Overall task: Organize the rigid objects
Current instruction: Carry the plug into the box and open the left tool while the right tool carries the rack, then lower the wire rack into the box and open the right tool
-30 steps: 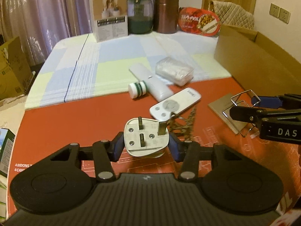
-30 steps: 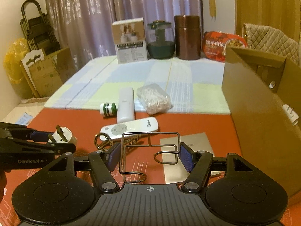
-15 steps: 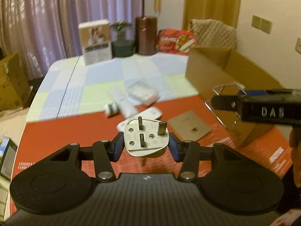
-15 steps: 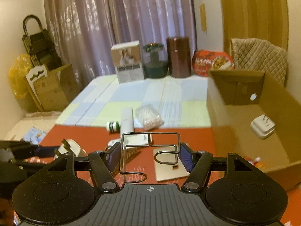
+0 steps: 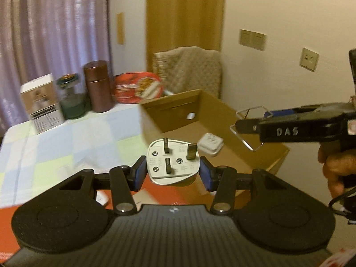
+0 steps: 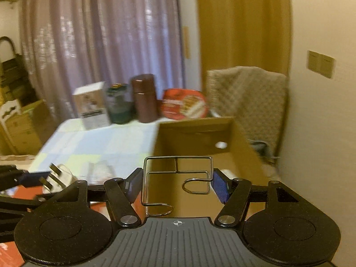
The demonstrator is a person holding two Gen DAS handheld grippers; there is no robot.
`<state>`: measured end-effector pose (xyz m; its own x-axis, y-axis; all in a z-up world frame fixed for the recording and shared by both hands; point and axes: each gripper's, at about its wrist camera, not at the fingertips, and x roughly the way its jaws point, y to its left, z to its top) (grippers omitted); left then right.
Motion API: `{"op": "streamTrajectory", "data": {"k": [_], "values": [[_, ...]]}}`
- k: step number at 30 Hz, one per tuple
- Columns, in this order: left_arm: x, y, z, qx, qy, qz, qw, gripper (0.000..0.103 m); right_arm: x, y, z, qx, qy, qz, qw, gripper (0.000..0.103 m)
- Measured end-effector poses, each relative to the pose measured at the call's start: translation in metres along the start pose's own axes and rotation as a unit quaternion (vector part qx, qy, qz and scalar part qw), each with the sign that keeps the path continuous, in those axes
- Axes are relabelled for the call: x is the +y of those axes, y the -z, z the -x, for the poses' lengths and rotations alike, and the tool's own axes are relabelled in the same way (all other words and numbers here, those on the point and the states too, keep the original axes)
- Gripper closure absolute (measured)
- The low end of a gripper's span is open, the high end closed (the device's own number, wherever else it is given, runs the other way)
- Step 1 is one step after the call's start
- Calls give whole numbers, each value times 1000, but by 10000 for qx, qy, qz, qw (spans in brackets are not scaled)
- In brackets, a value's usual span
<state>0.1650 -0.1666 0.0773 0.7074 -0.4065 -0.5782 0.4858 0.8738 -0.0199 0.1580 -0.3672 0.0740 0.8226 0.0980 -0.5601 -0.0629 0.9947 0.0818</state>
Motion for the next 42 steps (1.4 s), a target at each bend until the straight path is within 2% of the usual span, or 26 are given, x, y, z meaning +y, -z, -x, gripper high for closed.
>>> {"op": "streamTrajectory", "data": {"k": [7, 15, 30, 32, 33, 42], "values": [[-38, -6, -52, 296, 367, -223, 9986, 59, -59, 13, -13, 278, 185, -356, 9988, 40], [-51, 3, -87, 513, 441, -432, 9968, 59, -89, 24, -27, 401, 101, -521, 9978, 40], [-49, 7, -108, 649, 525, -434, 9956, 58, -95, 35, -43, 531, 113, -653, 9964, 40], [-47, 7, -106, 551, 543, -363, 9963, 42, -95, 36, -43, 538, 123, -659, 9963, 40], [-45, 7, -104, 489, 486, -333, 9971, 39, -95, 35, -44, 544, 124, -663, 9962, 40], [-26, 2, -92, 375, 150, -134, 9991, 39, -93, 37, -43, 556, 135, -675, 9961, 40]]}}
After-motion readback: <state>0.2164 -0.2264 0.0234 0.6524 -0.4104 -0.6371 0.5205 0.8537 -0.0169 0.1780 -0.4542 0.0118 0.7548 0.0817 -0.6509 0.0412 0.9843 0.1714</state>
